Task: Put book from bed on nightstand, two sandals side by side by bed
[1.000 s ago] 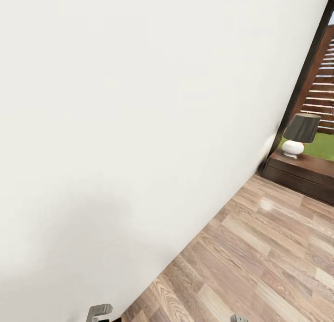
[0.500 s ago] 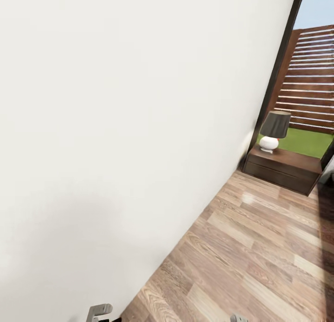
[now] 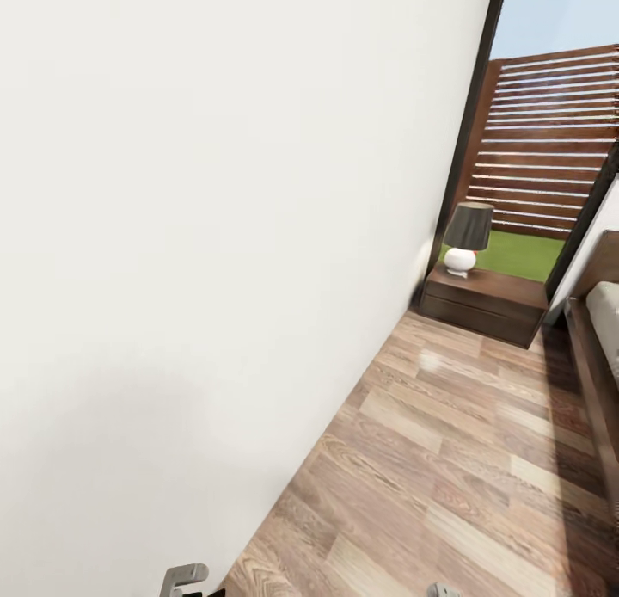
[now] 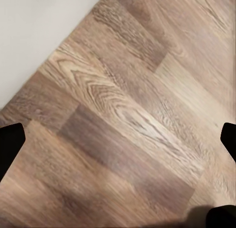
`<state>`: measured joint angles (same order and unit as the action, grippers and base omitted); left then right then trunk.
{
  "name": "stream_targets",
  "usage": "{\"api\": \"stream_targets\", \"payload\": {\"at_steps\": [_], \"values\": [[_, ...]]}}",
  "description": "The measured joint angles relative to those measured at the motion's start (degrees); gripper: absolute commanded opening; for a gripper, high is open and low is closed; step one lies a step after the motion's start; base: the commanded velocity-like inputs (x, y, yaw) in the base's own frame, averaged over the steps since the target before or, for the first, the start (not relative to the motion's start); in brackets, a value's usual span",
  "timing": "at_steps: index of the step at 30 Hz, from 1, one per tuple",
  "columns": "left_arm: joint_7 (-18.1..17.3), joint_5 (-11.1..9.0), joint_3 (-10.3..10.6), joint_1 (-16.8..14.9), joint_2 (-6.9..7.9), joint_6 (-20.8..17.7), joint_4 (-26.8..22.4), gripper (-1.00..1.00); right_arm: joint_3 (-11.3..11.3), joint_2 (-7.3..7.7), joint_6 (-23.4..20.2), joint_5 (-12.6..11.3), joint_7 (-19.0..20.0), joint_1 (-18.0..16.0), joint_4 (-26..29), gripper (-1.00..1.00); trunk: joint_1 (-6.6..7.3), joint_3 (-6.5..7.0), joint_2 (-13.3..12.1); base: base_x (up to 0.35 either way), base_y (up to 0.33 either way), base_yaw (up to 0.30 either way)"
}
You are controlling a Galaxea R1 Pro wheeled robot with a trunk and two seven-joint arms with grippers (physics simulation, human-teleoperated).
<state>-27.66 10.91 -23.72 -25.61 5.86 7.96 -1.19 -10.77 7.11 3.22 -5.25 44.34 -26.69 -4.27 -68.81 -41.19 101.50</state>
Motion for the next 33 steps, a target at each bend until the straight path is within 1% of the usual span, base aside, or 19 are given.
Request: {"api": "stream_targets", "payload": {"at_steps": [6, 33], "values": [[0.00, 0.00, 0.00, -0.01, 0.00, 0.00, 0.00, 1.00, 0.00, 0.00, 0.01, 0.00, 0.00, -0.01, 0.00, 1.00, -0.03, -0.13, 0.00, 0.124, 0.000, -0.235], [0.00, 0.00, 0.00, 0.03, 0.00, 0.00, 0.00, 1.00, 0.00, 0.00, 0.03, 0.00, 0.00, 0.00, 0.00, 1.00, -0.03, -0.75, 0.00, 0.002, 0.000, -0.269]]}}
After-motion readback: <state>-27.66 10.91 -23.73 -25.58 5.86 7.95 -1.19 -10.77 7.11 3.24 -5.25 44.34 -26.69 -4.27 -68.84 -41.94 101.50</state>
